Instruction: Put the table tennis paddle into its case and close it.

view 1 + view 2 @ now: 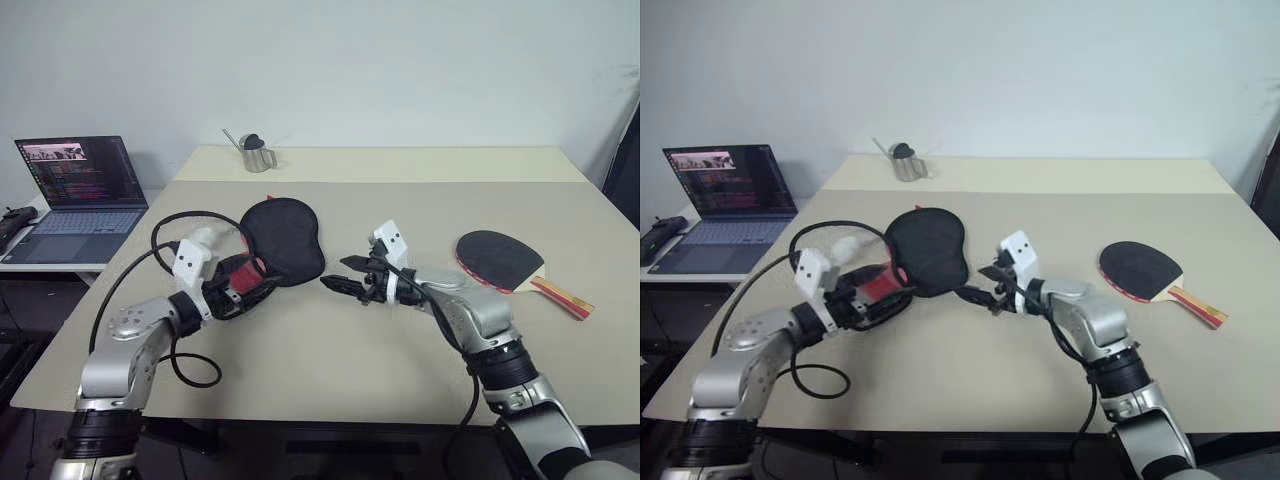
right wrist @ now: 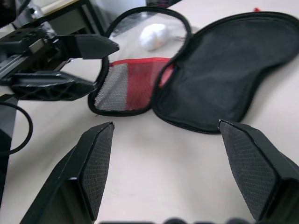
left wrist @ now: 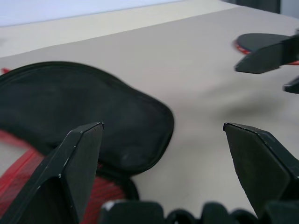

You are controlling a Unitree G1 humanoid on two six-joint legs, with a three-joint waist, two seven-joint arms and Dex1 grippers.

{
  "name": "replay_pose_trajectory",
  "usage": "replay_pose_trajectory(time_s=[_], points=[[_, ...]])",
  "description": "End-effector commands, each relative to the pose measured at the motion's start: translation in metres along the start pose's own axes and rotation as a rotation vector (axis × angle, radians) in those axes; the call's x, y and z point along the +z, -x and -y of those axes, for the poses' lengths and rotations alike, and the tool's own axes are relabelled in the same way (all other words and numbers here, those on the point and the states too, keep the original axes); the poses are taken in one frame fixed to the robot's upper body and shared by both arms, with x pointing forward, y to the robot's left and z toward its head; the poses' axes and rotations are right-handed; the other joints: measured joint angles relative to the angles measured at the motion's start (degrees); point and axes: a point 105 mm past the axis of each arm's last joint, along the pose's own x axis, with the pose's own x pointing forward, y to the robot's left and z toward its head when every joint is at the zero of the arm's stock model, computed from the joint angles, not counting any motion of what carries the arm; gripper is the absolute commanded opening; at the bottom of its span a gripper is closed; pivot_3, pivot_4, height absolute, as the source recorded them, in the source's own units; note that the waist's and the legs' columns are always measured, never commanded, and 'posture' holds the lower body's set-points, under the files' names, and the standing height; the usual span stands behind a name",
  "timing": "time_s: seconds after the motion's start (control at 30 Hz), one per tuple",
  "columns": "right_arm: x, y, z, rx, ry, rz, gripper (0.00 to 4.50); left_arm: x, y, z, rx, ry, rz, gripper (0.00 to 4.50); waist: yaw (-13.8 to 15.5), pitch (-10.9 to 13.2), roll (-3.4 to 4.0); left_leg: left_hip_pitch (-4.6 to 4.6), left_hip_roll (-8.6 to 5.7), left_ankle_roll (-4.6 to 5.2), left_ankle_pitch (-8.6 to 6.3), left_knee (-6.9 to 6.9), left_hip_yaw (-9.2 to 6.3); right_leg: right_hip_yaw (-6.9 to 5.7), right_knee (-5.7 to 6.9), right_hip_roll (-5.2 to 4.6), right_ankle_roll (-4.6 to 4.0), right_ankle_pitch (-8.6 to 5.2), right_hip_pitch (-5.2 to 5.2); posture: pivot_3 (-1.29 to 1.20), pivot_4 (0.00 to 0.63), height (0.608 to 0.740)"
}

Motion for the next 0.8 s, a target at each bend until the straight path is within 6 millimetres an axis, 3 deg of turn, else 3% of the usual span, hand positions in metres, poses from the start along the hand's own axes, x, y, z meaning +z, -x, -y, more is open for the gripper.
replay_pose_trajectory(time_s=[0.03,0.23,0.4,0.53,0.67,0.8], points=[[0.012,0.002,-0.007,0.047,0.071,0.029,3.89,0.008,0.011,-0.004,0.047,-0.005,0.027,4.5,0.02,0.0,0.0,0.0,0.0,0.0,0.0,0.0,-0.01,0.0,0.01,0.0,0.0,0.0,0.0,0.0,0.15,0.74],[0.011,0.005,-0.006,0.056,0.077,0.027,3.89,-0.009,0.002,-0.003,0.136,0.057,-0.003,4.5,0.06,0.0,0.0,0.01,0.01,0.0,0.0,0.03,-0.01,0.05,0.06,0.03,-0.01,0.0,-0.02,0.0,0.15,0.74],[0.01,0.007,-0.006,0.056,0.078,0.024,3.89,-0.013,-0.013,0.017,0.069,0.111,0.002,4.5,0.05,0.0,0.0,0.01,0.01,0.0,0.0,0.03,0.05,0.29,0.08,0.04,-0.01,0.01,-0.03,0.0,0.15,0.74],[0.01,0.008,-0.006,0.054,0.077,0.029,3.89,-0.013,-0.022,0.021,0.06,0.111,0.003,4.5,0.03,0.0,-0.01,0.0,0.01,0.0,0.0,0.03,0.17,0.42,0.11,0.04,0.0,0.01,-0.11,0.0,0.15,0.74],[0.012,0.006,-0.004,0.05,0.069,0.038,3.89,-0.001,-0.025,0.014,0.07,0.106,0.043,4.5,0.02,-0.01,-0.02,0.0,0.03,0.0,0.0,0.03,0.41,0.67,0.35,0.07,0.0,0.01,-0.33,0.0,0.15,0.74],[0.019,-0.01,0.015,-0.023,0.047,0.043,3.89,0.006,-0.008,-0.017,0.143,0.062,0.039,4.5,-0.94,0.0,-0.03,0.13,0.11,0.0,0.0,0.06,0.85,0.97,0.74,0.16,0.0,0.01,-0.53,0.0,0.15,0.74]])
